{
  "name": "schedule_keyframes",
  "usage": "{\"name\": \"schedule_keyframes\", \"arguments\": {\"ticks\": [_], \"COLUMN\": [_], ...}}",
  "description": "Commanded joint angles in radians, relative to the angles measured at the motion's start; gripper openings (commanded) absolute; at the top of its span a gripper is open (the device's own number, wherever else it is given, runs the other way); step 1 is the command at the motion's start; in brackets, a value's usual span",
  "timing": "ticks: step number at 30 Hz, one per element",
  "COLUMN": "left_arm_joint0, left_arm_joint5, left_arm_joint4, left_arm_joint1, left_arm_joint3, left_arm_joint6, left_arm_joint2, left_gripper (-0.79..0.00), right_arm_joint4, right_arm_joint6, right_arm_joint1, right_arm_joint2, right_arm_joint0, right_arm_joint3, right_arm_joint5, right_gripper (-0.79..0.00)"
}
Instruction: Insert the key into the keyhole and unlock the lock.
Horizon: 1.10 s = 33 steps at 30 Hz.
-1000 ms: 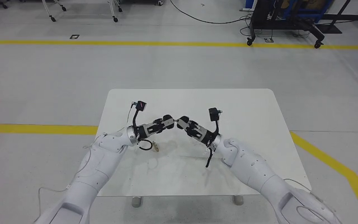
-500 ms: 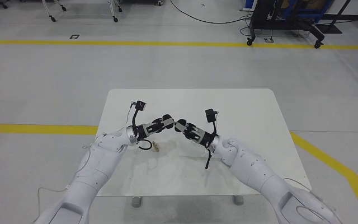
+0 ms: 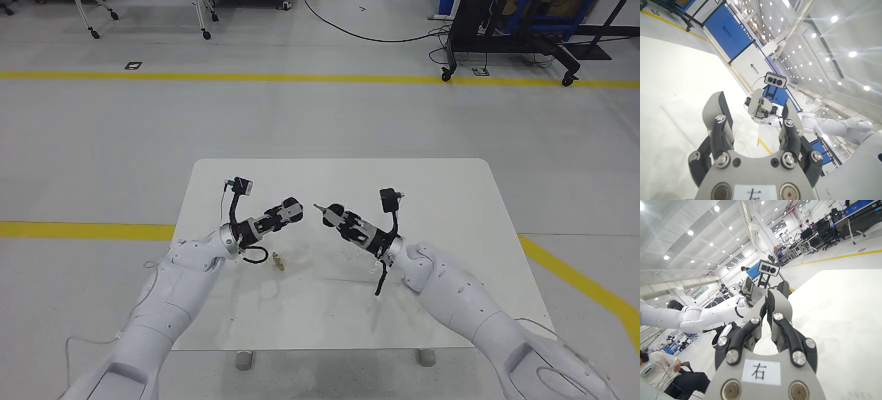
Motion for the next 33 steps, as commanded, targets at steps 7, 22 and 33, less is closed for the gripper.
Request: {"name": "schedule_keyframes", "arguments": {"ticks": [7, 22, 33], "left_arm_joint0": [0.005, 0.251, 0.262], "left_arm_joint5": [0.034, 0.311, 0.359], "left_arm_joint4": [0.266, 0.953, 1.084], "left_arm_joint1": [0.042, 0.125, 0.130], "left_arm_joint3": [-0.129, -0.635, -0.708], "left_arm_joint6": [0.070, 0.219, 0.156], "left_arm_joint2": [-0.089, -0.266, -0.243], "left_gripper": [0.000, 0.000, 0.000], "right_arm_joint4": [-0.040, -0.040, -0.040], "right_arm_joint6": [-0.068, -0.068, -0.068], "right_arm_joint1": [0.037, 0.037, 0.037], "right_arm_joint2": [0.065, 0.065, 0.065], "right_arm_joint0": [-0.025, -0.025, -0.025], "right_arm_joint3": [-0.019, -0.019, -0.019], "right_arm_joint5": [0.000, 0.000, 0.000], "right_gripper": [-0.785, -0.785, -0.785]}}
